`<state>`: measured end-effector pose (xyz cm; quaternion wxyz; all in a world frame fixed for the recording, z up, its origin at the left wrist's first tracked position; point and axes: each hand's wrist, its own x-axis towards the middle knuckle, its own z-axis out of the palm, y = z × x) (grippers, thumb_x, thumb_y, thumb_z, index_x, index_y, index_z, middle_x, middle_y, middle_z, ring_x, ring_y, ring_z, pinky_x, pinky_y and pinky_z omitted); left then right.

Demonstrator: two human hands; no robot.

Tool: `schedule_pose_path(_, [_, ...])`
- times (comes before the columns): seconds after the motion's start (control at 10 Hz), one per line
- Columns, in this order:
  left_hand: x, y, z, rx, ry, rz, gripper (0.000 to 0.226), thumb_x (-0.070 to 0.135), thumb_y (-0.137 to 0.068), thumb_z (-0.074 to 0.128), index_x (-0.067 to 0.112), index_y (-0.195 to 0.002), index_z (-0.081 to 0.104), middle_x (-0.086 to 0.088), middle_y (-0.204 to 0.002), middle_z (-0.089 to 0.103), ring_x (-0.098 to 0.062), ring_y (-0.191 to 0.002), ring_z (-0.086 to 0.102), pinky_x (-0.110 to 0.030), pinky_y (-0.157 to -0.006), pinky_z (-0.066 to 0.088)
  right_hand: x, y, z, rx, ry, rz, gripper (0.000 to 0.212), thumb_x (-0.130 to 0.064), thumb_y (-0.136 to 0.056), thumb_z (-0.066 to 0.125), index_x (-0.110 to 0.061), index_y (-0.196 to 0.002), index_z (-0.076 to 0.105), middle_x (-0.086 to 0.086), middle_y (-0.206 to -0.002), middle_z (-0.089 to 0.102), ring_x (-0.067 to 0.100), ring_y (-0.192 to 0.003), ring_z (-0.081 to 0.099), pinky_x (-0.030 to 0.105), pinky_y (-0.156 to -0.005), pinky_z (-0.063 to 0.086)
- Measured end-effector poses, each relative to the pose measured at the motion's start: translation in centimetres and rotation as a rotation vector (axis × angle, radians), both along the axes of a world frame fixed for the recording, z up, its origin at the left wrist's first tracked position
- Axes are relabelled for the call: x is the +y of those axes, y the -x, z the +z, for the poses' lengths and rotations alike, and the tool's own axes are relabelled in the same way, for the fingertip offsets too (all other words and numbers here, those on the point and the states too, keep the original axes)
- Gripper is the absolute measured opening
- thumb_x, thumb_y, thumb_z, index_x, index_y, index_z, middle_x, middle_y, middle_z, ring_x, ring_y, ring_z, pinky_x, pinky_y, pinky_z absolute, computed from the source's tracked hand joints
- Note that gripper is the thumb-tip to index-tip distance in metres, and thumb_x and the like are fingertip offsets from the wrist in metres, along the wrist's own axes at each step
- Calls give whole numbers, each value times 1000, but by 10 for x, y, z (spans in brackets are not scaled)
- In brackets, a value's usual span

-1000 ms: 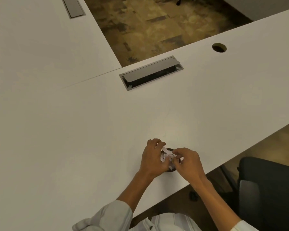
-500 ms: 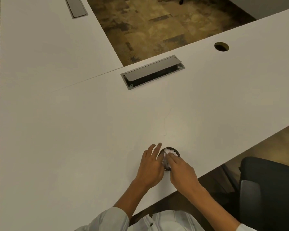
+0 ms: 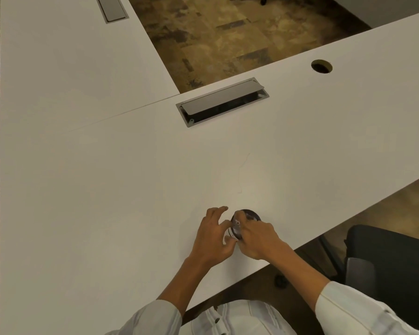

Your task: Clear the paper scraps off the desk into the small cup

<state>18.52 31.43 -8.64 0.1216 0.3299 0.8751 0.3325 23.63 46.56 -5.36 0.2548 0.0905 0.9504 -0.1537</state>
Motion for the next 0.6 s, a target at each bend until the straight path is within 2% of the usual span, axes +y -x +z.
schedule_pose_path(0.1, [-12, 3, 2, -23, -92, 87, 24, 28, -71, 66, 18, -93, 67, 0, -128, 55, -14, -119, 48, -32, -86, 53, 8, -6, 9, 132, 40, -120, 46, -32, -87, 53, -28, -126, 27, 3, -109, 66, 21, -77, 64, 33, -64, 55])
schedule_pose_path(0.2, [-20, 7, 11, -51, -136, 115, 24, 26, -68, 64, 20, -91, 65, 4, -123, 54, -9, -114, 50, -21, -81, 50, 20, -16, 19, 285, 94, -237, 39, -21, -83, 55, -28, -117, 37, -2, -111, 69, 20, -77, 65, 35, -61, 55])
schedule_pose_path(0.3, [-23, 13, 19, -62, -151, 113, 25, 25, -68, 62, 20, -92, 64, 7, -118, 54, -5, -108, 53, -17, -78, 47, 30, -22, 30, 374, 184, -381, 35, -16, -83, 61, -30, -112, 47, -9, -106, 69, 12, -91, 66, 35, -69, 56])
schedule_pose_path(0.4, [-28, 23, 24, -27, -143, 109, 26, 23, -69, 62, 18, -94, 64, 7, -109, 58, -6, -100, 55, -19, -77, 49, 37, -18, 38, 472, 180, -437, 24, -16, -82, 62, -32, -98, 55, -18, -89, 67, 3, -81, 65, 33, -65, 56])
schedule_pose_path(0.5, [-39, 34, 34, 34, -94, 99, 22, 30, -77, 62, 19, -96, 63, 9, -102, 61, -7, -96, 56, -28, -77, 51, 37, -3, 50, 526, 126, -353, 12, -20, -84, 61, -30, -90, 60, -18, -80, 66, 3, -74, 64, 32, -61, 55])
schedule_pose_path(0.6, [-56, 55, 42, 66, -37, 133, 28, 43, -85, 58, 20, -99, 64, 9, -101, 64, -8, -97, 58, -29, -78, 51, 23, 34, 68, 425, 92, -171, 10, -27, -87, 55, -27, -95, 63, -13, -85, 69, 9, -78, 66, 32, -65, 54])
